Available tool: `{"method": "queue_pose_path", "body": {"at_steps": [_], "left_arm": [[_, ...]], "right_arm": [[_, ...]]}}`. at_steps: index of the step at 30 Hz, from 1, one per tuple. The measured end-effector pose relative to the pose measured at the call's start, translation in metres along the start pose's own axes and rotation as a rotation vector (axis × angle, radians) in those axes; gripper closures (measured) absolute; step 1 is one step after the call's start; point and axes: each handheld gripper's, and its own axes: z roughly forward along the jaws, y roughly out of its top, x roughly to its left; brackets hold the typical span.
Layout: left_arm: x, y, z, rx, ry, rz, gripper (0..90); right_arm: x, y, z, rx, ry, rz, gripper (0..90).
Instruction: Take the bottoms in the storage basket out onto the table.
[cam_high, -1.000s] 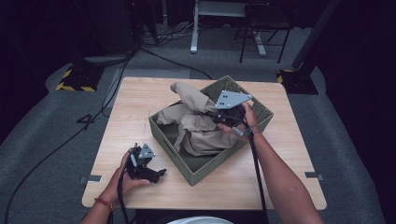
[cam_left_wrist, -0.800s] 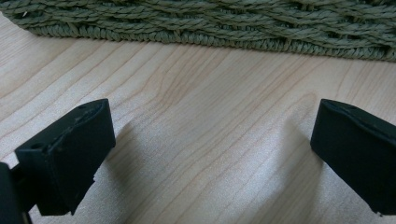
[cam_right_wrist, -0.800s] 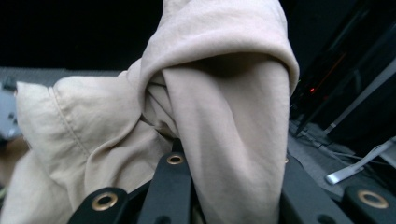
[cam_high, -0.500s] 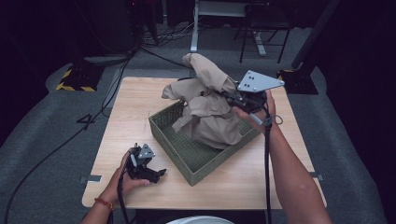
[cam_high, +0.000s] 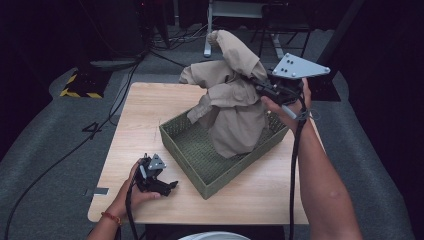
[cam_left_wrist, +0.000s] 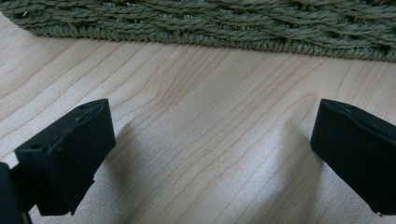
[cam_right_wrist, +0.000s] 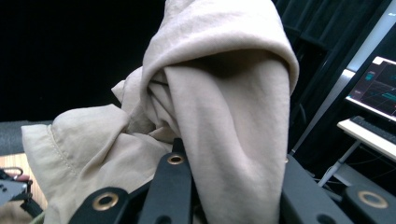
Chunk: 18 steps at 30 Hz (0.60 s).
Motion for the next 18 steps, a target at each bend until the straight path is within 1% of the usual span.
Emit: {"method": "queue_pose_path", "body": {"at_steps": [3,5,11,15,16,18], "left_arm": [[0.000,0.000,0.000,0.000,0.000,0.000,0.2],[0.000,0.000,0.000,0.000,0.000,0.000,0.3],[0.000,0.000,0.000,0.000,0.000,0.000,0.2],[0.000,0.000,0.000,0.001,0.002,0.000,0.3],[0.000,0.000,0.000,-0.001,0.001,0.000,0.2],[0.000,0.000,0.000,-0.001,0.001,0.000,0.2]], "right_arm": [[-0.004,0.004,-0.005,-0.008,-0.010,0.004,79.9],[-0.008,0.010,-0.014,-0.009,-0.031,-0.006,79.8],[-0.018,0.021,-0.040,-0.040,-0.065,-0.002,79.8],[-0.026,0.033,-0.064,-0.065,-0.108,-0.003,79.8],[-0.027,0.034,-0.067,-0.067,-0.112,0.000,79.8],[-0.028,0.037,-0.075,-0.060,-0.118,-0.009,79.8]]}}
